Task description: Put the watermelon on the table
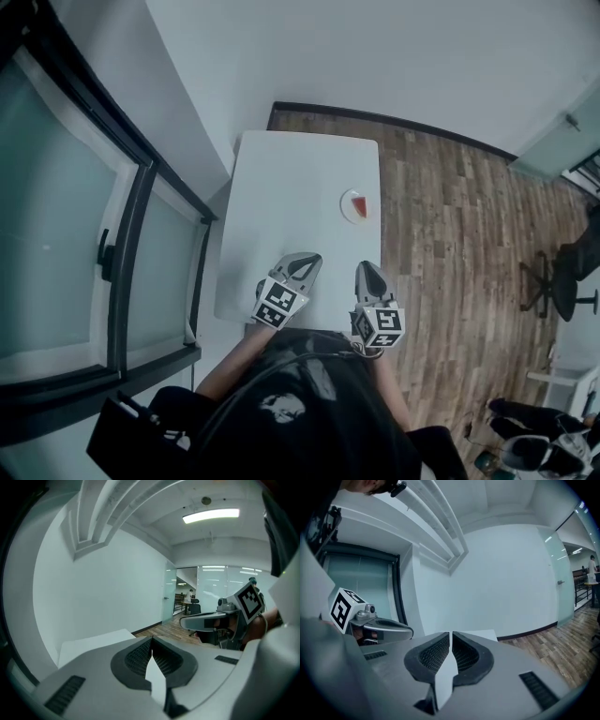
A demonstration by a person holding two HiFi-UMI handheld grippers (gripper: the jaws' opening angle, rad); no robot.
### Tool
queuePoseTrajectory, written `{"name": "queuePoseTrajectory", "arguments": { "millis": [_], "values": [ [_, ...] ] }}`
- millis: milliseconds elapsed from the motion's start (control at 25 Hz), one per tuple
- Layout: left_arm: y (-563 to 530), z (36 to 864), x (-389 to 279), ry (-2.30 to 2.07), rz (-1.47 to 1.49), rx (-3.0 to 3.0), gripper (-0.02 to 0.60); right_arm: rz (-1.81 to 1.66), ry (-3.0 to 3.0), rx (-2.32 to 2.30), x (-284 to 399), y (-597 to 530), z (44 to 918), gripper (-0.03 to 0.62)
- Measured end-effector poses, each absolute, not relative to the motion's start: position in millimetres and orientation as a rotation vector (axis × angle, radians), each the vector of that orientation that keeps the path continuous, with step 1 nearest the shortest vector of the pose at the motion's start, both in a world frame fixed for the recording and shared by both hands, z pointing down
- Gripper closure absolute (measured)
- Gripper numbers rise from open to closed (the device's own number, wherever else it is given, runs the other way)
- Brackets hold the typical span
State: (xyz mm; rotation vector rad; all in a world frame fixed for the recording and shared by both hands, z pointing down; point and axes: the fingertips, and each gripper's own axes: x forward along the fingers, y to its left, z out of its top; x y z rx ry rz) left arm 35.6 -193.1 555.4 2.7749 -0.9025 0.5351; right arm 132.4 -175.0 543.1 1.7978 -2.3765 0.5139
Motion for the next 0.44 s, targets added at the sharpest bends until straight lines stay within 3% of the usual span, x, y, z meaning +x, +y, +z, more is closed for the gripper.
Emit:
{"name": "queuePoseTrajectory", "arguments": {
  "millis": [440],
  "values": [
    [-203.4, 559.3, 47.7, -0.902, 0.545, 2.767, 0.577, 0.546, -2.368, 1.795, 142.2, -182.7, 551.1, 0.565]
  ]
}}
